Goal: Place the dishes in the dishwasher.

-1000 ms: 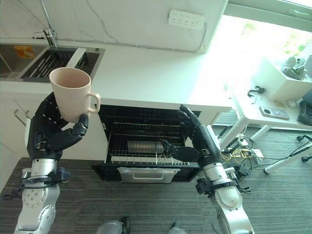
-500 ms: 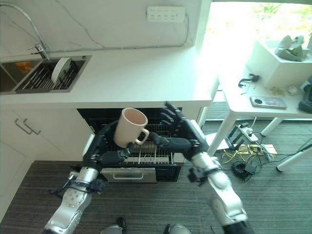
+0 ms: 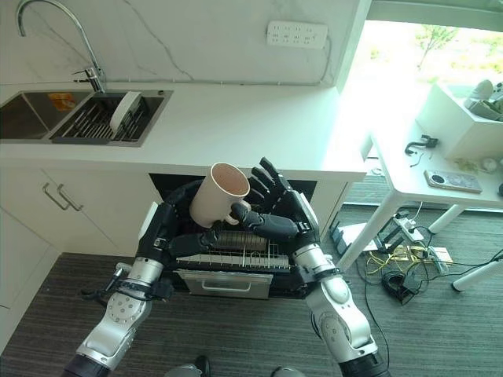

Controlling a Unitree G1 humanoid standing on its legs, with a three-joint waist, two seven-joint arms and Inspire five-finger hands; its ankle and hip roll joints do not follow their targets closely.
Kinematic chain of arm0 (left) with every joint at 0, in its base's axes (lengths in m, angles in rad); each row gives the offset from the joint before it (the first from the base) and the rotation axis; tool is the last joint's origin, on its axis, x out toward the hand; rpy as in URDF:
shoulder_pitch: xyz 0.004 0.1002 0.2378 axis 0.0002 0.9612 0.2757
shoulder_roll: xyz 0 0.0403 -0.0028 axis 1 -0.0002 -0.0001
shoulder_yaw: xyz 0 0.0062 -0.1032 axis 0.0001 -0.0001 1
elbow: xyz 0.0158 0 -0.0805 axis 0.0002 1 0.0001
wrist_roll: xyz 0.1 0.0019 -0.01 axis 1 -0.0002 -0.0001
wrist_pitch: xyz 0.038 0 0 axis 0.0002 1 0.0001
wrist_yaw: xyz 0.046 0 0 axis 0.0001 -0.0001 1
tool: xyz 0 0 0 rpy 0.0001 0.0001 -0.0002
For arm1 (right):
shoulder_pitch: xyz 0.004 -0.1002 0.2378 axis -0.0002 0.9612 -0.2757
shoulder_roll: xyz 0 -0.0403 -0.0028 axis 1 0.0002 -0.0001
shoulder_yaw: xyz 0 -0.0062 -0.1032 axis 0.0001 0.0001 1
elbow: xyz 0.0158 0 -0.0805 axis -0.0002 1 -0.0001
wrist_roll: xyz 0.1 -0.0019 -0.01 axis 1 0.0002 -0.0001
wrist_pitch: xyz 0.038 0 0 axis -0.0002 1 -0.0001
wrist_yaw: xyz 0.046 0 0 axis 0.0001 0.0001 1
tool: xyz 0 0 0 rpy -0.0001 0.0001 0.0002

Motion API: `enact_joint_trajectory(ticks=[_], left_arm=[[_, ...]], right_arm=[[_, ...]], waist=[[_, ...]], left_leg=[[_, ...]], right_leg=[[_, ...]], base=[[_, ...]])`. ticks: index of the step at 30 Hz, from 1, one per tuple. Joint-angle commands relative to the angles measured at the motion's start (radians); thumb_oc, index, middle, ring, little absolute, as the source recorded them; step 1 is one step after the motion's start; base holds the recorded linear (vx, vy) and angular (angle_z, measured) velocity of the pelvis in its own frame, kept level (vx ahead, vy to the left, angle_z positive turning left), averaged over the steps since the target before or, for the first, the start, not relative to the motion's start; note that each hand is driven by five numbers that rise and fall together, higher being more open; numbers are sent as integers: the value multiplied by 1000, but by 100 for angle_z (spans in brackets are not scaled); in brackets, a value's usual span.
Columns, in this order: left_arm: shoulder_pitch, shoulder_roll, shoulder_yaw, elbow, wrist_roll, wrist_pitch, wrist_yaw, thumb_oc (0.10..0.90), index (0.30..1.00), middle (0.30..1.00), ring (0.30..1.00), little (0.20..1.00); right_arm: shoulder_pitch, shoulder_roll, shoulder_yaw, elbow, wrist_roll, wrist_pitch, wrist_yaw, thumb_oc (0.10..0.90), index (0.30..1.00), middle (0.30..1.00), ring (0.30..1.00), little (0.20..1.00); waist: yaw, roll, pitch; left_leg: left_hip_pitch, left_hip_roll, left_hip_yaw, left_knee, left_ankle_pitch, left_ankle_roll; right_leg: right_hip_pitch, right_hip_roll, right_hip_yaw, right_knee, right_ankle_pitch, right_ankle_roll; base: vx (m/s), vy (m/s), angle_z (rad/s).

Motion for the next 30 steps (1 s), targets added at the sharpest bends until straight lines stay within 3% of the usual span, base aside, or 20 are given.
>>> enact_joint_trajectory(ticks=[1, 30], left_arm=[[-94, 26, 18, -143, 21, -142, 28, 400, 300, 300, 300, 300], [-125, 30, -51, -151, 26, -59, -59, 400, 300, 300, 300, 300]], right_arm=[[-88, 36, -33, -66, -17, -119, 4, 800, 900, 900, 900, 900], [-149, 38, 36, -120, -36, -57, 49, 800, 900, 900, 900, 900]], waist=[[-2, -20, -65], [1, -22, -69]], left_leg=[[83, 48, -11, 73, -229, -4], [86, 47, -12, 73, -230, -7]], right_leg=[[86, -5, 37, -91, -32, 95], [90, -3, 41, -91, -38, 93]], base=[[0, 0, 0], [1, 0, 0]])
